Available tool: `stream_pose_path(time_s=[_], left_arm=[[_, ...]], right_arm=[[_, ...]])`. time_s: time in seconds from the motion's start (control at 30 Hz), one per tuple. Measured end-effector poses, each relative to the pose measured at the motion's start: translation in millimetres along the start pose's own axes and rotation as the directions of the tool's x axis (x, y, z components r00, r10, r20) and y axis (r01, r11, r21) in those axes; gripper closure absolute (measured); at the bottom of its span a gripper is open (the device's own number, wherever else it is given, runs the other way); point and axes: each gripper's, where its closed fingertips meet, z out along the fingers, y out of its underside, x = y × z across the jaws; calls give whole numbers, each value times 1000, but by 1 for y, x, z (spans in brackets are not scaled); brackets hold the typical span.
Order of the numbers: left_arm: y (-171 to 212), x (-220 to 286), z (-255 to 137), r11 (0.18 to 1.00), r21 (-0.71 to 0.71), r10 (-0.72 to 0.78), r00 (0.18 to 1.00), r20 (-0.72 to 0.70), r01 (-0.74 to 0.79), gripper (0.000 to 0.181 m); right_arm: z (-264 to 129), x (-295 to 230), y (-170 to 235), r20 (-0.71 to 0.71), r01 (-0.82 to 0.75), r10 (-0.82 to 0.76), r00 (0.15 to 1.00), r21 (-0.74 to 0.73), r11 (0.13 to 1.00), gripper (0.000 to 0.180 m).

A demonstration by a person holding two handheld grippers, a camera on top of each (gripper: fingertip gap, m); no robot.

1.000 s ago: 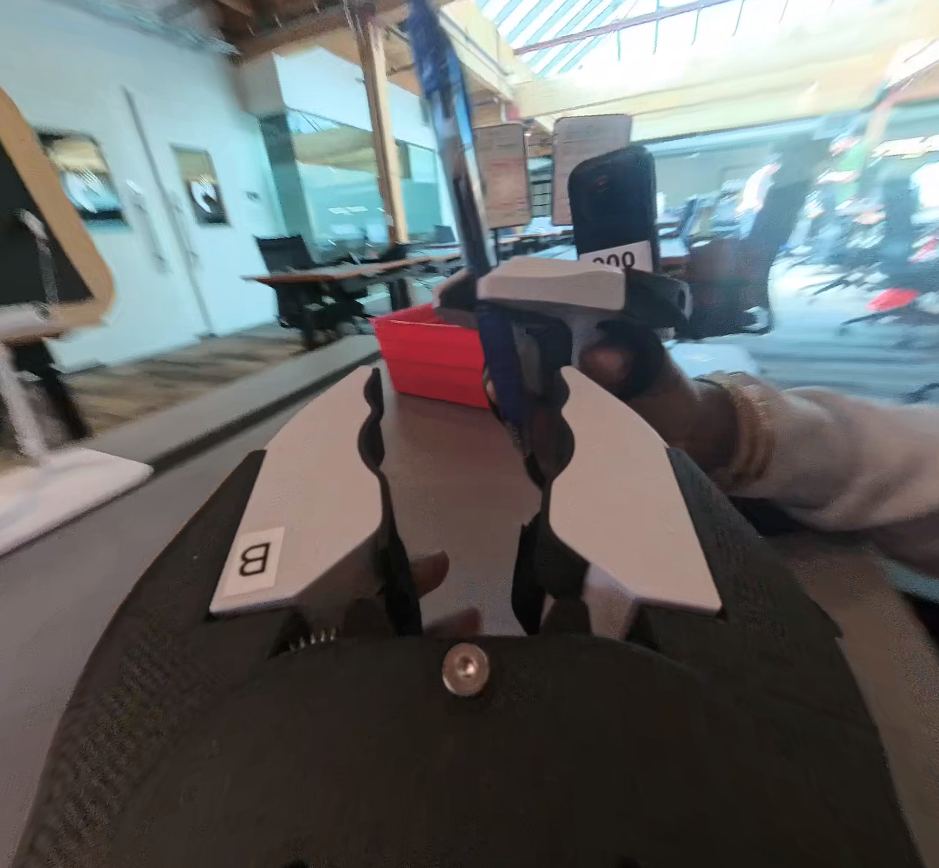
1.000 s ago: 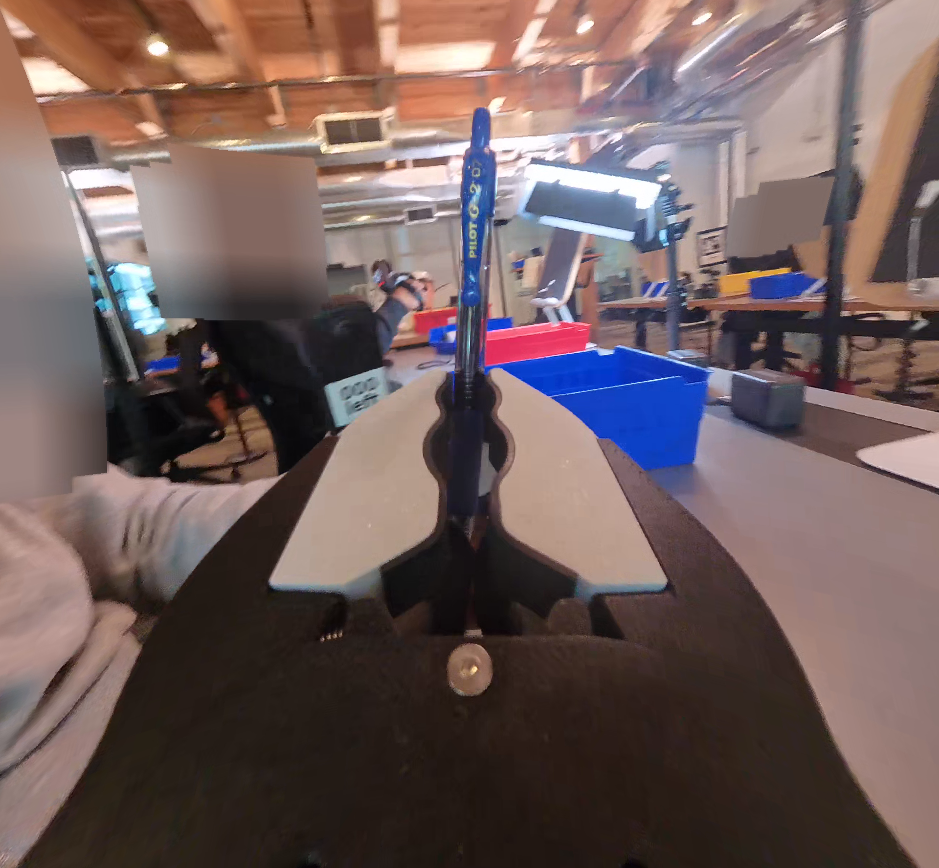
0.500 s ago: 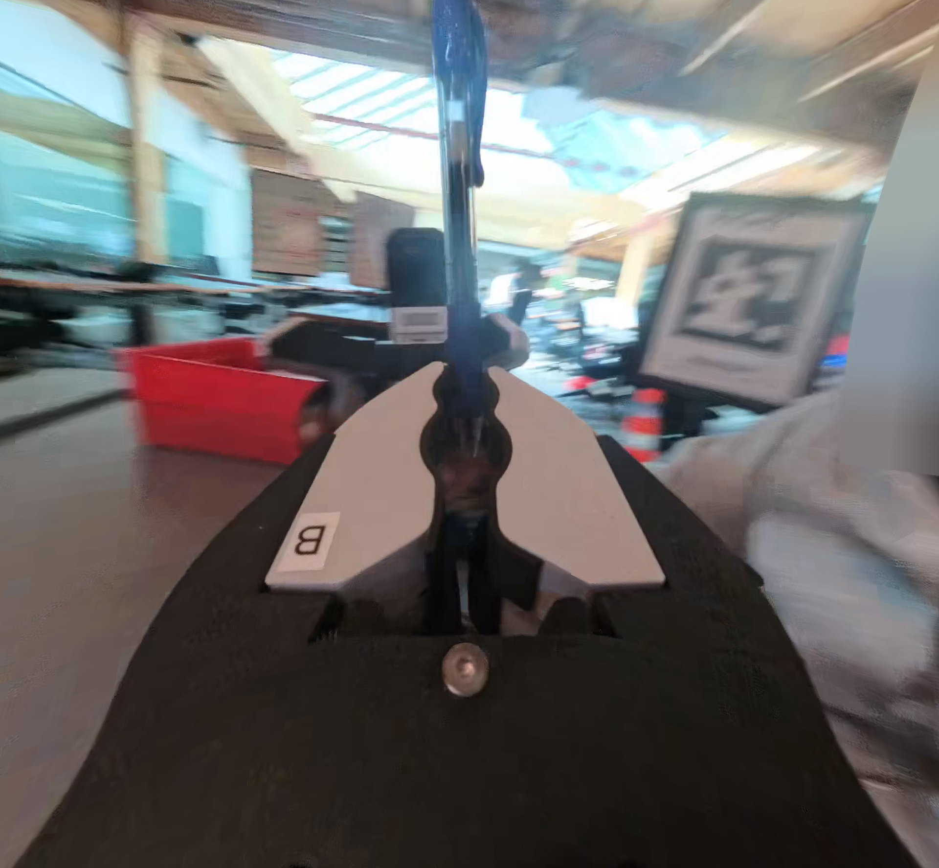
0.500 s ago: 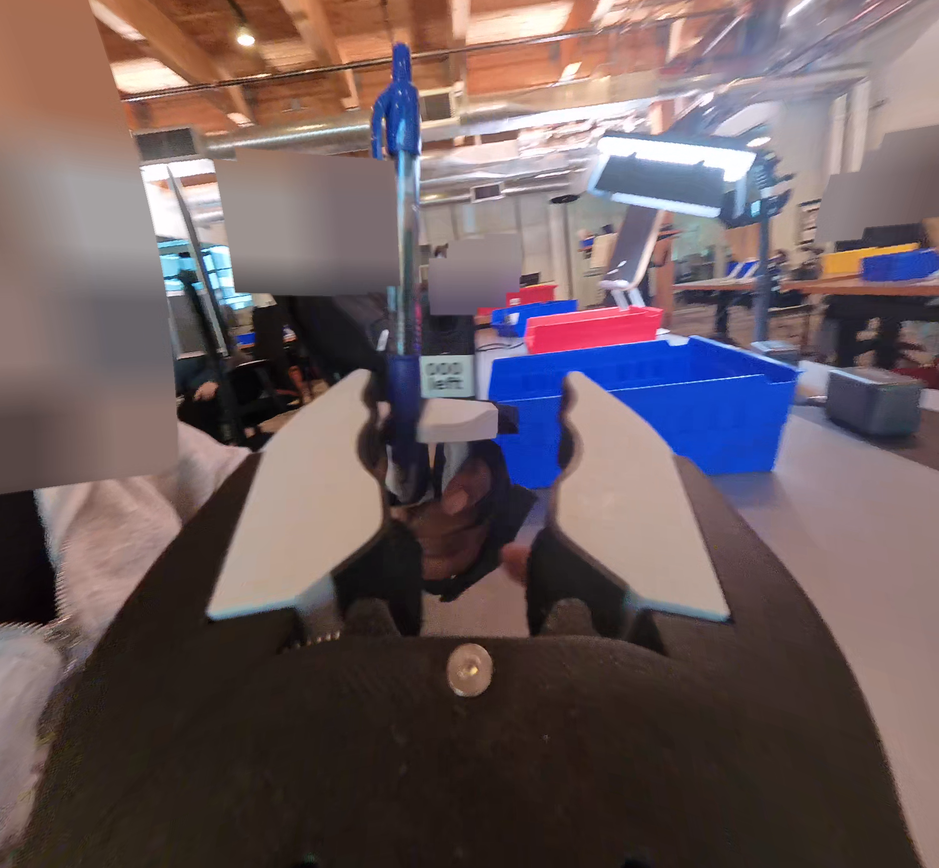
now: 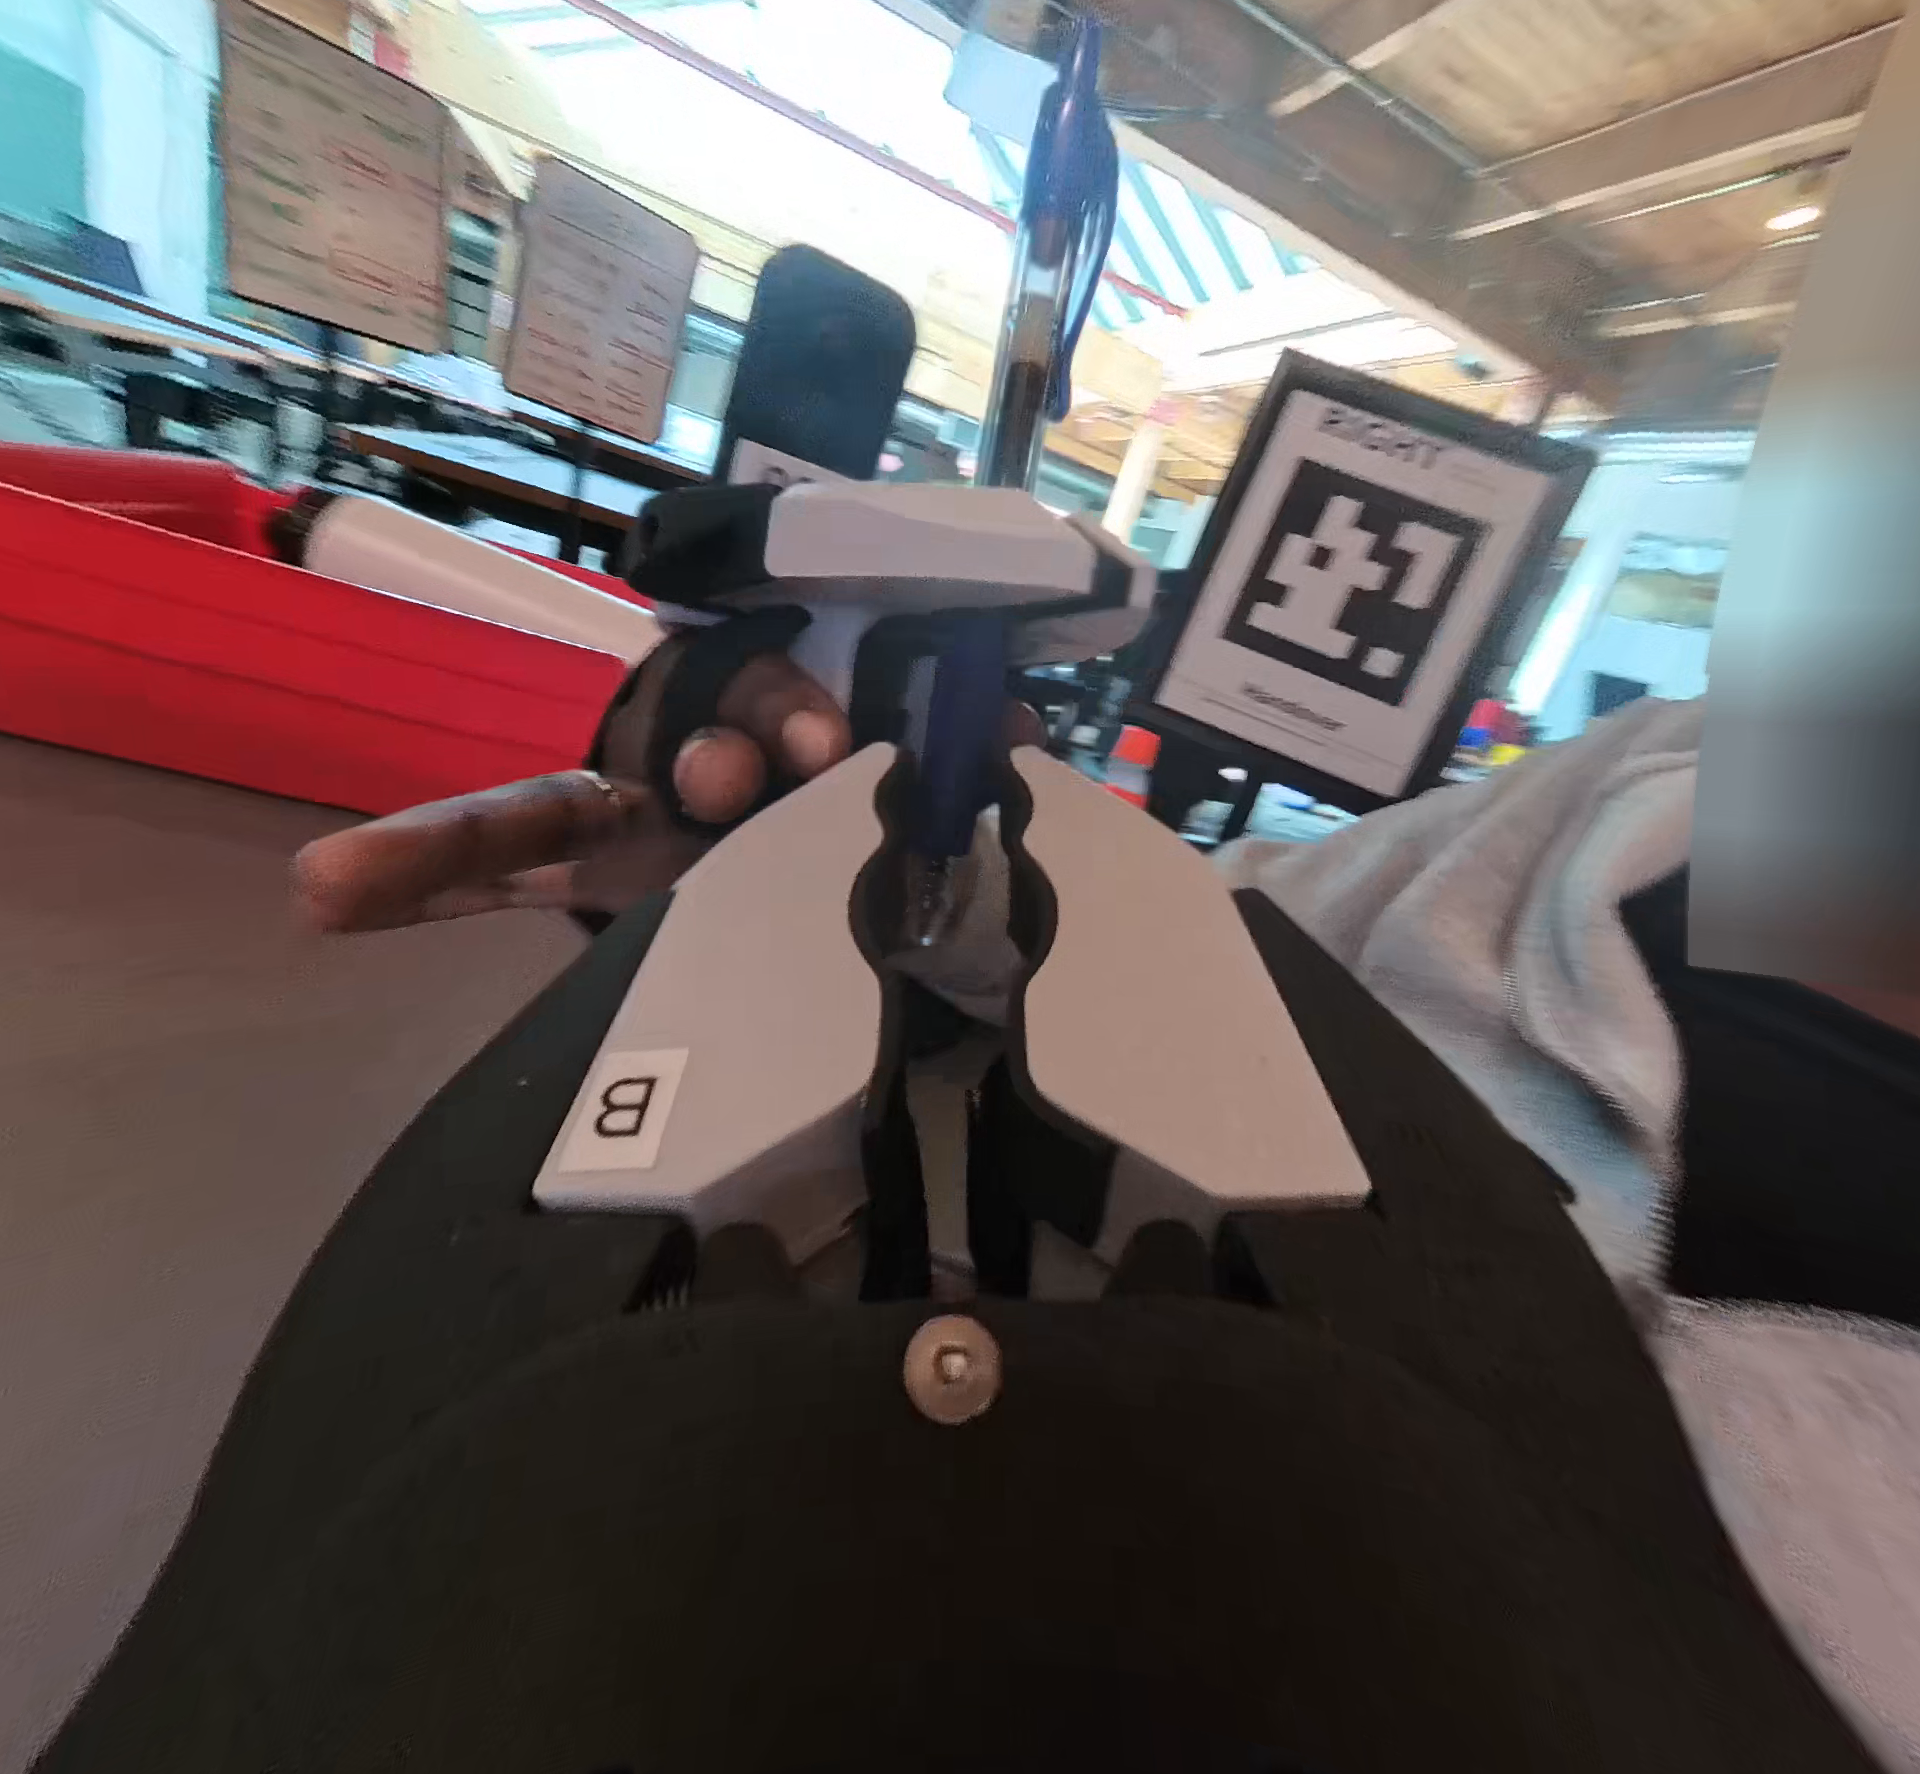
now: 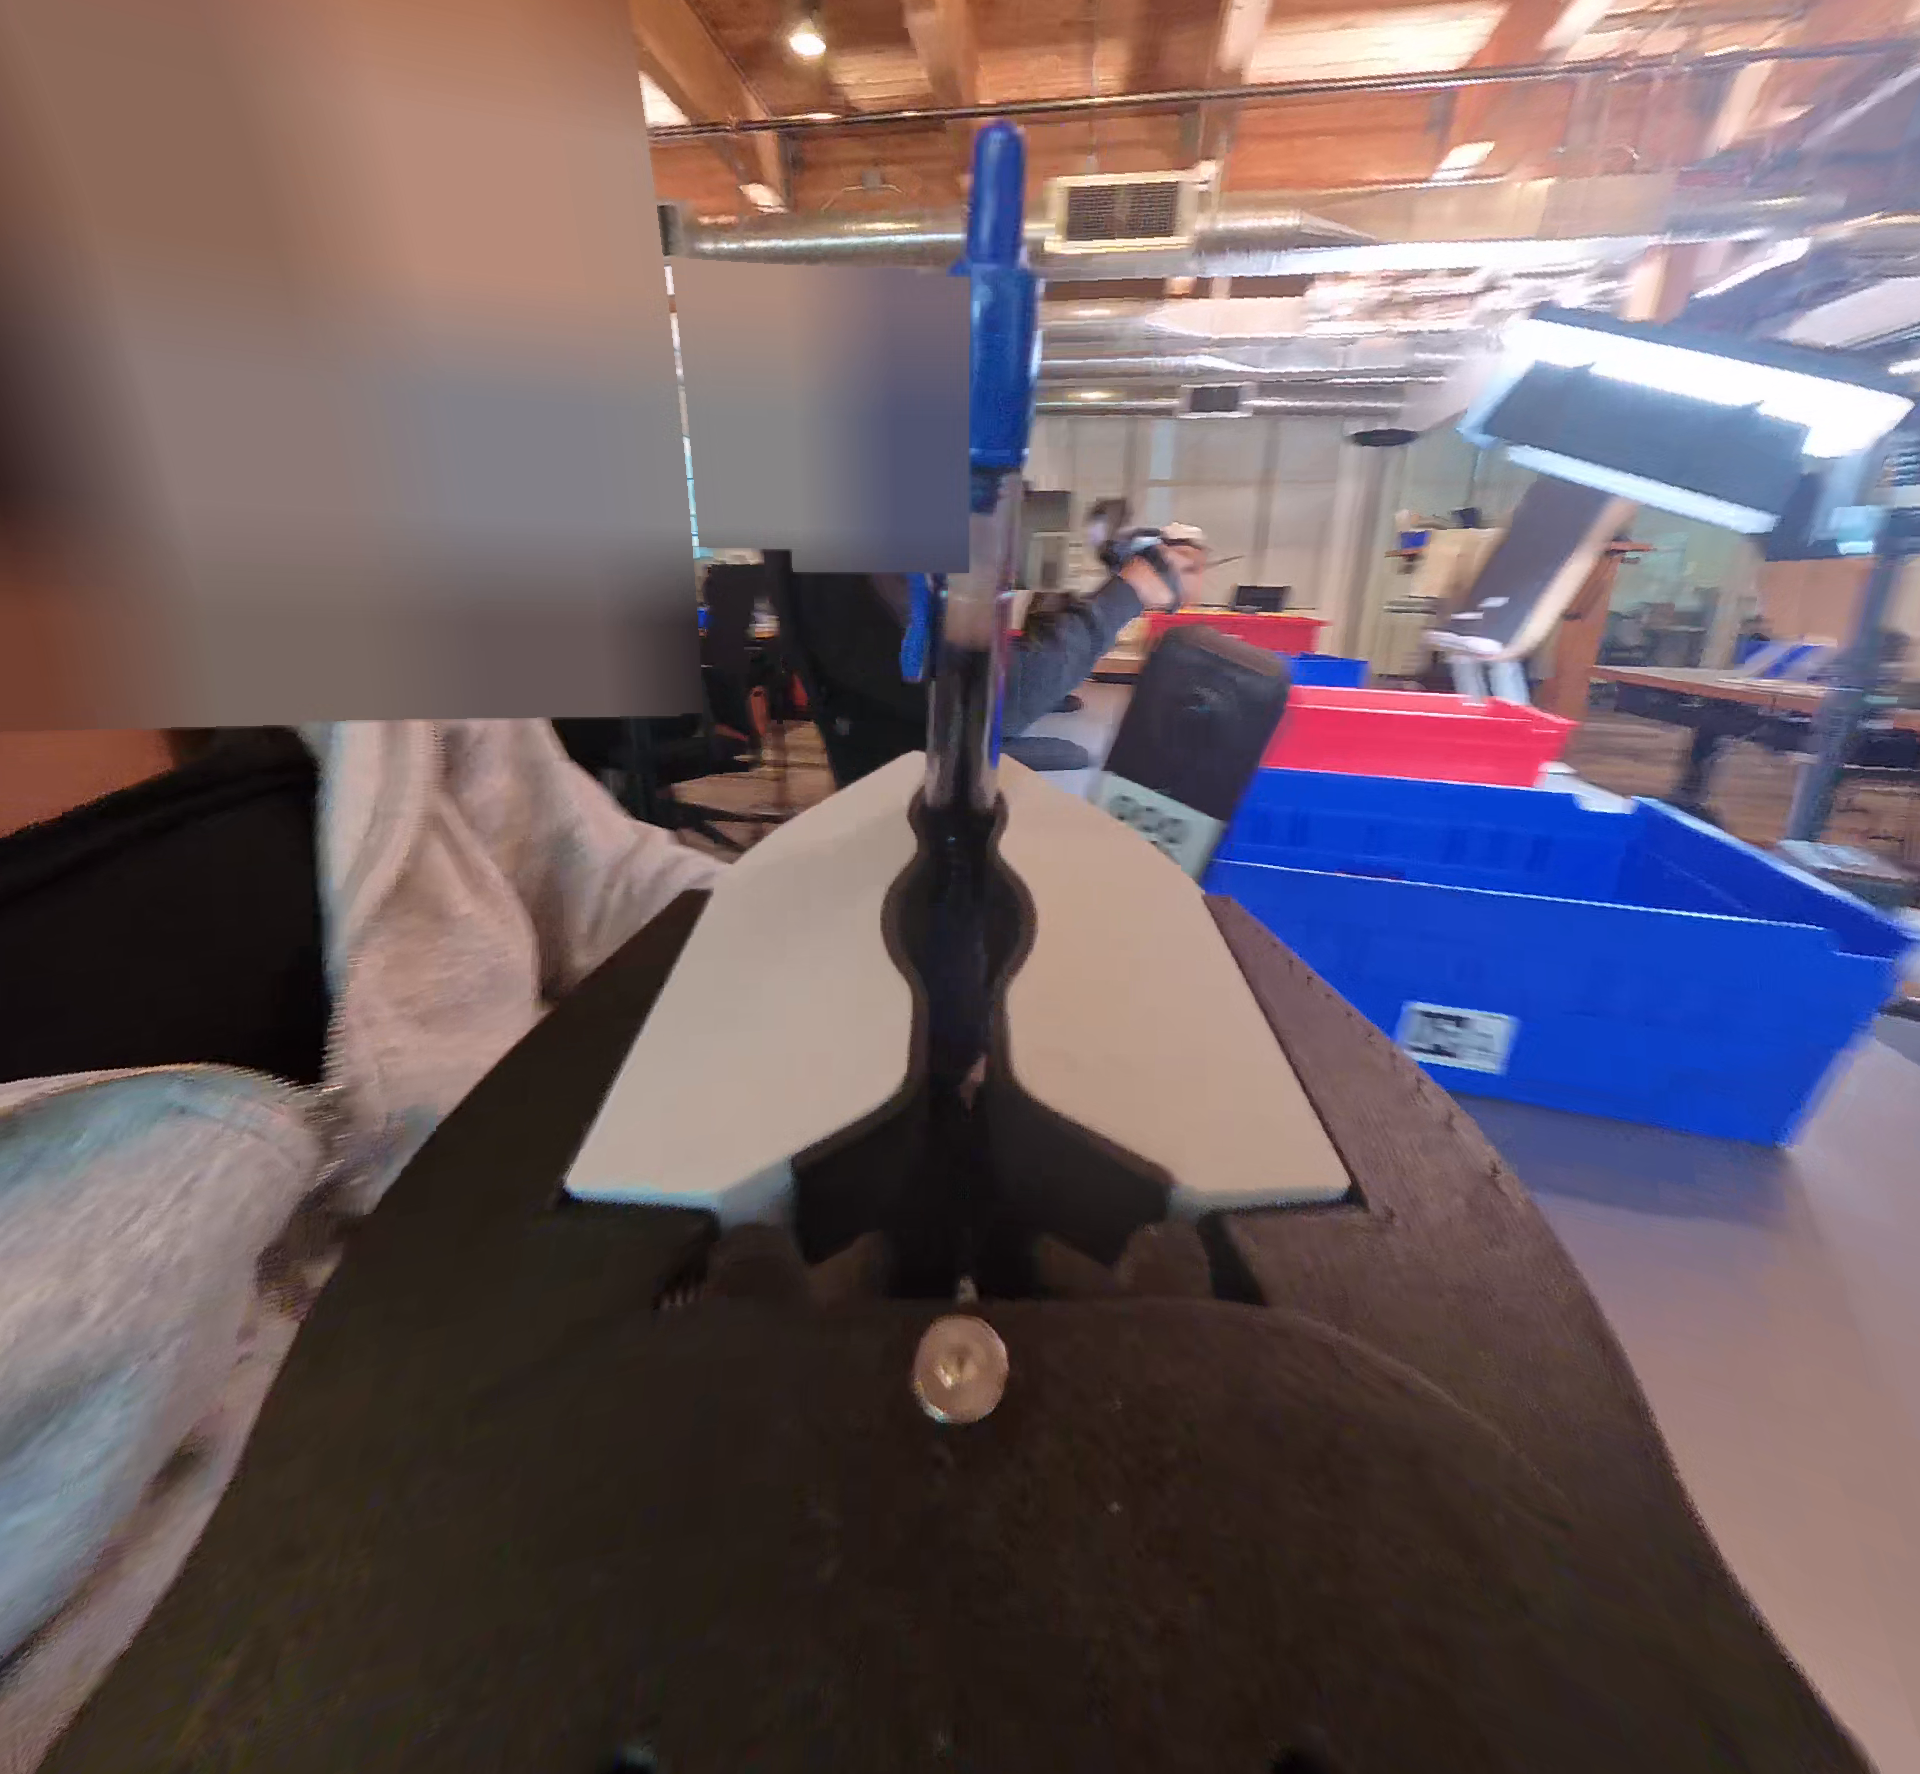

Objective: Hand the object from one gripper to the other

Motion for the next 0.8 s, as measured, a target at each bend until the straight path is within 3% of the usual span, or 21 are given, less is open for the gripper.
stream_pose_path(time_s=[0.1, 0.17, 0.23, 0.3, 0.4, 0.47, 0.6, 0.67, 0.8], left_arm=[[4, -19, -1, 978, -73, 206, 961, 184, -195, 144], [5, -36, -5, 920, -182, 390, 859, 332, -347, 141], [1, -52, -13, 840, -288, 542, 711, 447, -460, 144], [0, -57, -18, 801, -343, 598, 637, 487, -490, 163], [5, -59, -17, 835, -337, 549, 680, 485, -434, 170], [5, -54, -15, 881, -277, 473, 756, 454, -384, 170], [3, -21, -3, 980, -84, 193, 960, 203, -180, 170], [2, -9, -2, 996, -39, 88, 992, 94, -85, 170], [-1, -5, -4, 1000, -6, 29, 999, 47, -28, 170]], right_arm=[[-7, 23, 2, -167, 63, -69, 984, -40, 997, 175], [-11, 36, 3, -254, 54, -67, 965, -57, 997, 176], [-16, 46, 2, -313, 29, -41, 949, -44, 999, 176], [-20, 56, 6, -379, 21, -43, 925, -61, 998, 176], [-22, 61, 10, -417, 20, -57, 907, -91, 996, 176], [-20, 59, 11, -400, 16, -51, 915, -90, 996, 175], [-15, 42, -4, -295, 36, -37, 955, -11, 999, 157], [-14, 32, -8, -219, 0, 2, 976, 8, 1000, 157], [-15, 20, -16, -113, -70, 76, 991, 56, 996, 167]])
